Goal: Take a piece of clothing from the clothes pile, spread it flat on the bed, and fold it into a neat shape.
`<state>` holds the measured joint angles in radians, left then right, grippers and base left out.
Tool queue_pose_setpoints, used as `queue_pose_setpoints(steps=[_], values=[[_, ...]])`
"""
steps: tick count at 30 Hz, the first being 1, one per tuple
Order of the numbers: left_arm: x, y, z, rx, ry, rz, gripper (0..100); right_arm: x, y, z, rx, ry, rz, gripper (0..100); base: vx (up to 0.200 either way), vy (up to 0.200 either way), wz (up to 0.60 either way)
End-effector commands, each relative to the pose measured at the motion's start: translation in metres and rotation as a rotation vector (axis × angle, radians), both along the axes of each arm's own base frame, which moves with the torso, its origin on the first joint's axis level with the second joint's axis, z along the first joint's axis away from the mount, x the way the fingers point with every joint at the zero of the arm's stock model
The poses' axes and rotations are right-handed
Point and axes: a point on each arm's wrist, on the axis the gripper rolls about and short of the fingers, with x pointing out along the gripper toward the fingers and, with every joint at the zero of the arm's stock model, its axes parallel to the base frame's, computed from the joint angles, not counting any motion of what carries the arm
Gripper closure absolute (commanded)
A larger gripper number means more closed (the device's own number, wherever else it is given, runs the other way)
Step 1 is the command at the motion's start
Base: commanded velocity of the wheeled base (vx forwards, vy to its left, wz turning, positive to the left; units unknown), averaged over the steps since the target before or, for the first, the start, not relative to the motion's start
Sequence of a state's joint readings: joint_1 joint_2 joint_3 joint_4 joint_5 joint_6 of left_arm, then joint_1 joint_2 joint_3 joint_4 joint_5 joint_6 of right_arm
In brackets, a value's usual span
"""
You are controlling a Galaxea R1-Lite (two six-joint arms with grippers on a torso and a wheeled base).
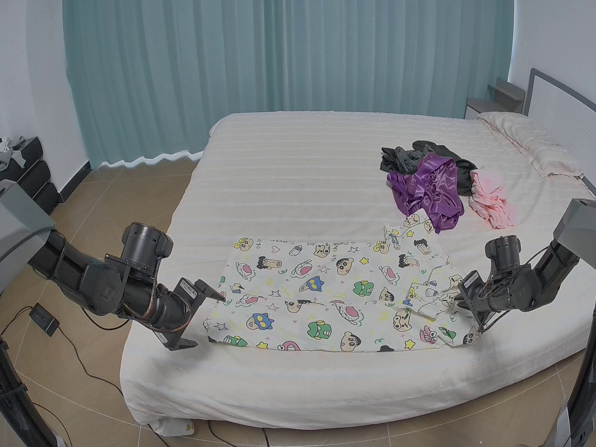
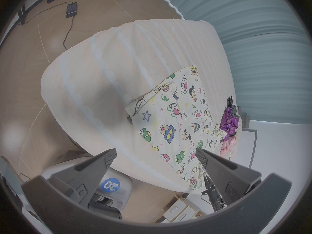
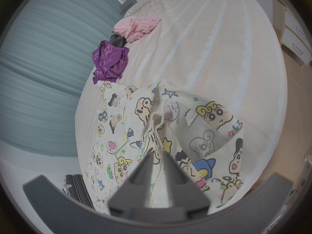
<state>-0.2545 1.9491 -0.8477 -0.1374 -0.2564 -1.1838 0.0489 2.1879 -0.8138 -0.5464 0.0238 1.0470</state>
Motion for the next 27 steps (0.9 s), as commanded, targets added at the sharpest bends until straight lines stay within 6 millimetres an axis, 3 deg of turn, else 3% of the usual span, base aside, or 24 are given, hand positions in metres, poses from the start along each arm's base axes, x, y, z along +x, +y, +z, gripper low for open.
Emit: queue_pose_setpoints(steps=[1,13,26,27], values=[[0.0,0.0,-0.001,0.001,0.004,0.0,0,0.003,0.001,0.003,-0.001,-0.015,0.009,0,0.0,0.0,0.0],[0.001,0.0,-0.004,0.003,0.013,0.0,0,0.014,0.006,0.007,-0.001,-0.055,0.025,0,0.0,0.0,0.0],[0.002,0.0,-0.005,0.005,0.014,0.003,0,0.027,0.013,-0.011,0.0,-0.03,0.041,0,0.0,0.0,0.0],[0.002,0.0,-0.005,0.005,0.014,0.003,0,0.027,0.013,-0.011,0.0,-0.03,0.041,100,0.0,0.0,0.0]])
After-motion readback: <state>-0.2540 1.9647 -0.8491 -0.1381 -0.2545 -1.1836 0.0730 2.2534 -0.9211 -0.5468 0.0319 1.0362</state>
